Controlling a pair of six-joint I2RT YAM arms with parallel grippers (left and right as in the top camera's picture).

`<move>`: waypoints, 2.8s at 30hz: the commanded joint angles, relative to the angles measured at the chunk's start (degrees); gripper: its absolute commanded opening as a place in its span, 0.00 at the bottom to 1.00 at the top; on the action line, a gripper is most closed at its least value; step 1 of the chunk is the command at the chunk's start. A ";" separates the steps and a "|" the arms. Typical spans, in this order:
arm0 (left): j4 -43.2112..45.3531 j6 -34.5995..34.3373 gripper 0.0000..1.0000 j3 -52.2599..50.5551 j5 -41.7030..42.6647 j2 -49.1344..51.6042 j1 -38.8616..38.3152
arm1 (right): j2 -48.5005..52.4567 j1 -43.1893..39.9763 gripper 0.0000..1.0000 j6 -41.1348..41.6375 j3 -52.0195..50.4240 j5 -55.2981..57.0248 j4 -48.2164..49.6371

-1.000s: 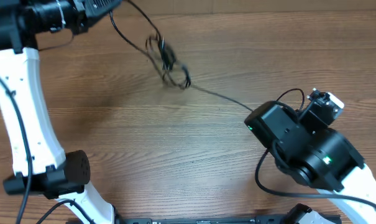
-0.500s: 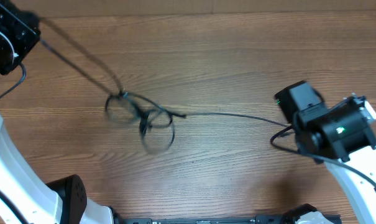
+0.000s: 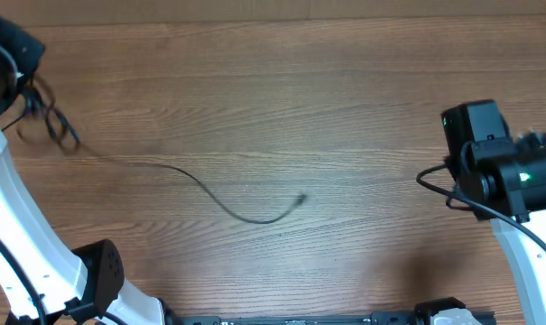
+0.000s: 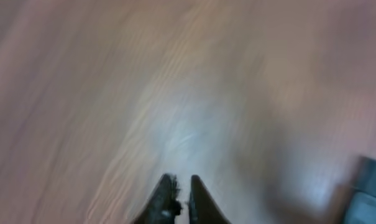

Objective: Untangle cables

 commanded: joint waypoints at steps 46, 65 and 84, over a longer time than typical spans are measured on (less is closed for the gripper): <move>5.14 -6.58 0.04 0.04 34.86 -0.61 -26.64 | 16.17 23.37 1.00 -32.83 0.90 -55.41 43.52; 4.85 -6.69 0.04 0.04 35.30 -0.61 -26.64 | 17.75 23.37 0.69 -32.87 0.90 -54.03 44.04; 3.85 -6.73 0.04 0.04 35.30 -0.61 -26.64 | 20.00 23.69 0.59 -31.34 0.90 -54.75 45.31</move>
